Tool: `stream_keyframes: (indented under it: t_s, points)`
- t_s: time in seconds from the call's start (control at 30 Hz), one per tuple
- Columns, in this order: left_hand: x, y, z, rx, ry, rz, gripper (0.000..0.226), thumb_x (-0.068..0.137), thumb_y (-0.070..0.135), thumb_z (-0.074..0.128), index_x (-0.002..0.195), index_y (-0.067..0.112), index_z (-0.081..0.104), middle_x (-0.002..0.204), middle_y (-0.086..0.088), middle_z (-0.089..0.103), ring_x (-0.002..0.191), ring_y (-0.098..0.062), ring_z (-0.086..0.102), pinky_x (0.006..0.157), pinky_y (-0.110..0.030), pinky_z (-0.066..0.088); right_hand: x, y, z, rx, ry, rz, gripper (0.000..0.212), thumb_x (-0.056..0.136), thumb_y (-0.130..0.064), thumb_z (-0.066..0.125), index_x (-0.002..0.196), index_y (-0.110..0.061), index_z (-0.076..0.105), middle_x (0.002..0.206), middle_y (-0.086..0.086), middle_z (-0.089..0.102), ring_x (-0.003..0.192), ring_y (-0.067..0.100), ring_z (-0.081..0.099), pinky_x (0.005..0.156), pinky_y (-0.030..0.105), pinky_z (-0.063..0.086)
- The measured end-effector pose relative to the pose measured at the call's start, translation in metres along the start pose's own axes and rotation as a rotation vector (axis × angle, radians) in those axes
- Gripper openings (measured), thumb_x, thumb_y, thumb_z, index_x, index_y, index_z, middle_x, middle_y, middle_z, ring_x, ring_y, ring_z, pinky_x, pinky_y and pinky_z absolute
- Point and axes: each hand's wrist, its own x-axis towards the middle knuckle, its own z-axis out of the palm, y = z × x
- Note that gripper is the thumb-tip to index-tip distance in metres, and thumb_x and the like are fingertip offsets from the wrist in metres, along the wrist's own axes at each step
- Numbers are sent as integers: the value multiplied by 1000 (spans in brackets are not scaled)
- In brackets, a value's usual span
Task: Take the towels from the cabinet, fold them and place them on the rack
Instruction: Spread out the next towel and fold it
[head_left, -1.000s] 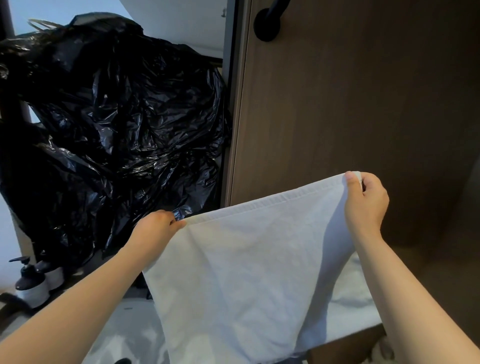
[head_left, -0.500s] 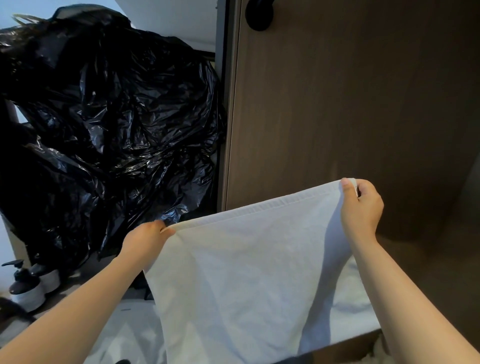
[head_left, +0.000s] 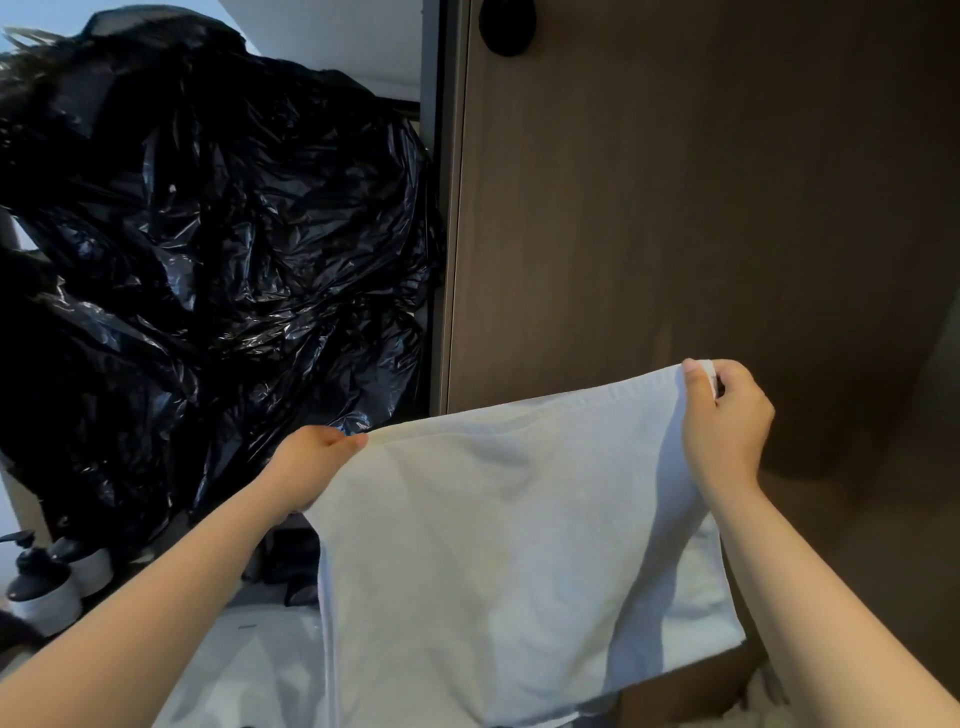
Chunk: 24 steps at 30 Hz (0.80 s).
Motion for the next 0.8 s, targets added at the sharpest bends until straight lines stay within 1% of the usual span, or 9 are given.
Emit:
stream_keyframes:
  t_s: [0.1, 0.17, 0.27, 0.37, 0.43, 0.5, 0.53, 0.67, 0.8]
  points:
    - [-20, 19, 1, -183, -65, -10, 42, 91, 42, 62, 57, 17, 58, 52, 6, 54, 46, -6, 50, 47, -19, 39, -11, -10, -5, 3, -4, 1, 21, 99, -35, 52, 86, -21, 61, 76, -11, 59, 73, 11, 59, 62, 21, 46]
    - [-36, 28, -1, -310, -124, -25, 38, 91, 40, 63, 70, 9, 68, 61, 5, 63, 52, -4, 57, 46, -17, 45, -20, -18, -13, 2, 2, 12, 21, 99, -36, 52, 85, -22, 62, 76, -13, 59, 74, 6, 60, 60, 17, 43]
    - [-58, 31, -5, -454, -212, -23, 35, 90, 37, 65, 93, 4, 73, 86, 0, 75, 76, -9, 68, 66, -25, 54, -33, -26, -32, 4, 15, 35, 22, 98, -37, 53, 83, -23, 62, 74, -12, 60, 75, -6, 59, 58, 15, 41]
    - [-80, 37, -5, -533, -288, -42, 23, 92, 35, 63, 93, 14, 73, 87, 8, 76, 90, -14, 70, 71, -26, 56, -49, -34, -50, 14, 5, 36, 21, 97, -36, 55, 82, -24, 63, 74, -14, 61, 77, -8, 59, 60, 13, 41]
    - [-97, 47, -2, -597, -397, -66, 26, 94, 30, 61, 89, 10, 76, 87, -1, 75, 83, -17, 71, 71, -28, 56, -59, -38, -59, 12, -22, 35, 19, 97, -35, 57, 83, -26, 64, 76, -17, 62, 81, -9, 59, 61, 10, 41]
    - [-115, 58, 1, -630, -493, -87, 31, 96, 24, 57, 78, 10, 78, 72, -6, 71, 60, -13, 66, 54, -22, 52, -67, -40, -68, 14, -55, 27, 18, 97, -35, 58, 82, -27, 65, 76, -18, 62, 82, -9, 59, 60, 5, 40]
    - [-122, 62, 2, -640, -511, -100, 33, 96, 22, 56, 75, 10, 78, 68, -5, 68, 55, -11, 62, 50, -20, 49, -70, -40, -74, 19, -74, 24, 19, 97, -34, 58, 80, -27, 65, 75, -18, 62, 81, -8, 59, 59, 4, 40]
    - [-146, 73, 8, -718, -511, -183, 26, 96, 15, 53, 98, -4, 70, 88, -16, 67, 77, -20, 63, 71, -31, 51, -79, -34, -99, 13, -199, 12, 32, 97, -37, 57, 70, -20, 63, 67, -8, 62, 74, 2, 60, 56, 9, 42]
    - [-176, 73, 24, -833, -555, -317, 24, 97, 10, 49, 104, -6, 66, 100, -18, 69, 84, -23, 67, 79, -35, 55, -96, -23, -120, -23, -315, 29, 37, 96, -41, 56, 68, -18, 61, 62, -5, 58, 66, 10, 59, 54, 11, 40]
